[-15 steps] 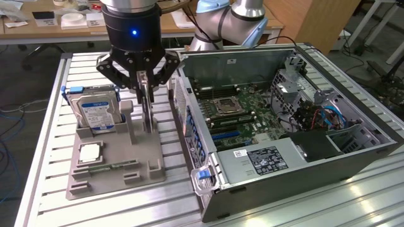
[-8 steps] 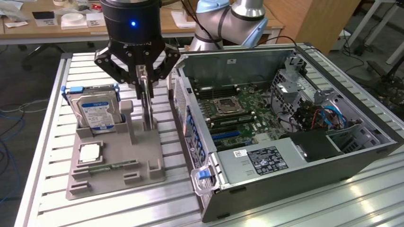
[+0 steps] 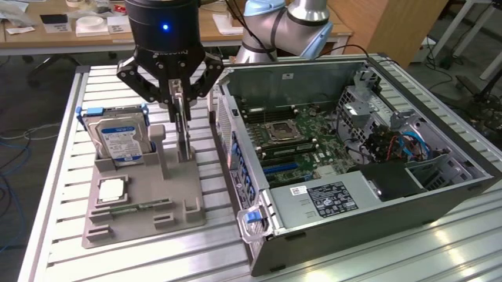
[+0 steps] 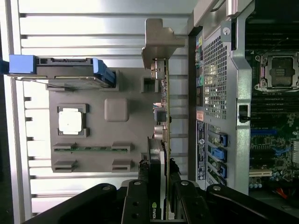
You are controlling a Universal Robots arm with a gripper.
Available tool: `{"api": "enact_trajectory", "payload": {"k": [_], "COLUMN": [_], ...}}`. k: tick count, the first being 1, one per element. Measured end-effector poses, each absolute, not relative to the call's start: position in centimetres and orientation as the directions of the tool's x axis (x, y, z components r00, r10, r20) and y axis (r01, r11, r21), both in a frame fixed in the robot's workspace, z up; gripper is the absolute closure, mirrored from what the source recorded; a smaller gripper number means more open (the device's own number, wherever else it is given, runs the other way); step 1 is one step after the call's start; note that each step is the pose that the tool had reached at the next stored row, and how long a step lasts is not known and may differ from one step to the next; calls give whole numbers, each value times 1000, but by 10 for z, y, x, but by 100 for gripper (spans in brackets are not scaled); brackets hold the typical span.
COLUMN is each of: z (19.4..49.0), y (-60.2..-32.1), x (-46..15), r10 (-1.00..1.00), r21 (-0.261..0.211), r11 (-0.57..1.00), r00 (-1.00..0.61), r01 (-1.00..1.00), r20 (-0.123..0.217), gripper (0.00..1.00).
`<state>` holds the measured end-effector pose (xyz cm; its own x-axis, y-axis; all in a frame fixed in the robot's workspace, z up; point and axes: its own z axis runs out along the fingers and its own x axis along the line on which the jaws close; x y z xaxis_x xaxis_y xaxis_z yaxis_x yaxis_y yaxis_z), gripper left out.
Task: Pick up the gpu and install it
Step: 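Pick up the gpu and move the gpu toward the slot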
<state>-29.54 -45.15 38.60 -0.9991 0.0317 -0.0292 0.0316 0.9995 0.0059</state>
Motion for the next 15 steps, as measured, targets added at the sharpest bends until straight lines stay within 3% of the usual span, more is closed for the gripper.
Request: {"api": "enact_trajectory", "payload": {"k": [15], "z": [419], "y": [-451], "x": [-295], "r10": [32], "r21": [6], "r11": [999], "r00": [-999], "r01": [32], "r20": [-29], "gripper": [73]}}
